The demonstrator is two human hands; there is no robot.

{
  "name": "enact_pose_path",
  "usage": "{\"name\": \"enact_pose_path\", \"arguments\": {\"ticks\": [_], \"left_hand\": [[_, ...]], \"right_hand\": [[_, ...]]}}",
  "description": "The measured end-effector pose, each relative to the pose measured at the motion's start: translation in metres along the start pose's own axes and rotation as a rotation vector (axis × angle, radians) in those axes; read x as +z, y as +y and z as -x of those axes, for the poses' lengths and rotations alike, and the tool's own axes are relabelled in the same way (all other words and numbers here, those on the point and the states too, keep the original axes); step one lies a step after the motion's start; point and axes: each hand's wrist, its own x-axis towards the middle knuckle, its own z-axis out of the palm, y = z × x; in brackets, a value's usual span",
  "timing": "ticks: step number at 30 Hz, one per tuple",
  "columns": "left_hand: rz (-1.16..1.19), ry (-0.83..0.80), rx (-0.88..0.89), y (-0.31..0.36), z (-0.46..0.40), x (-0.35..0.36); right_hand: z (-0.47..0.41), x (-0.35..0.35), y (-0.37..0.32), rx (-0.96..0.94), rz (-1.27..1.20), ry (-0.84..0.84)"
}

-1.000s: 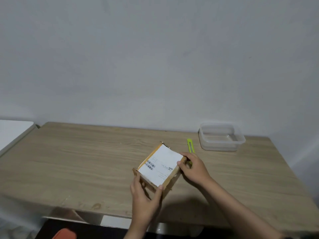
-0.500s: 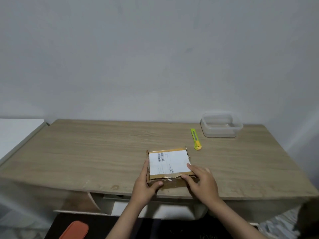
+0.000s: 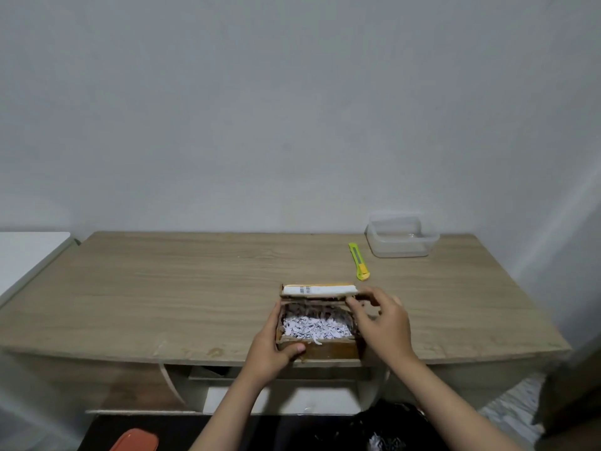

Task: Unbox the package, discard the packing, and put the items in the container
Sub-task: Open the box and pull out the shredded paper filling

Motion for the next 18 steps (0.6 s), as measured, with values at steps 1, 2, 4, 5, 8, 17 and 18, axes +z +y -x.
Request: {"name": "enact_pose_path", "arguments": {"ticks": [1, 2, 4, 5, 8, 17, 18], "left_hand": [[-0.002, 0.000, 0.008, 0.000, 0.000, 0.000], [0.001, -0.003, 0.016, 0.000, 0.000, 0.000], [0.010, -0.009, 0.021, -0.001, 0.000, -0.001], [0.009, -0.013, 0.018, -0.001, 0.001, -0.001], [0.008, -0.014, 0.016, -0.003, 0.001, 0.000], [-0.054, -0.011, 0.001, 0.002, 0.000, -0.001], [-0.085, -0.021, -0.003, 0.004, -0.002, -0.003]], "right_hand": [[-0.006, -0.001, -0.002, 0.011, -0.036, -0.010], [-0.012, -0.002, -0.003, 0.025, -0.080, -0.025], [-0.024, -0.001, -0.007, 0.053, -0.163, -0.084], [-0.028, 0.000, -0.008, 0.072, -0.196, -0.128], [-0.041, 0.009, -0.006, 0.137, -0.322, -0.257], [-0.065, 0.029, 0.011, 0.203, -0.226, -0.548], [-0.065, 0.028, 0.015, 0.178, -0.196, -0.579]]}}
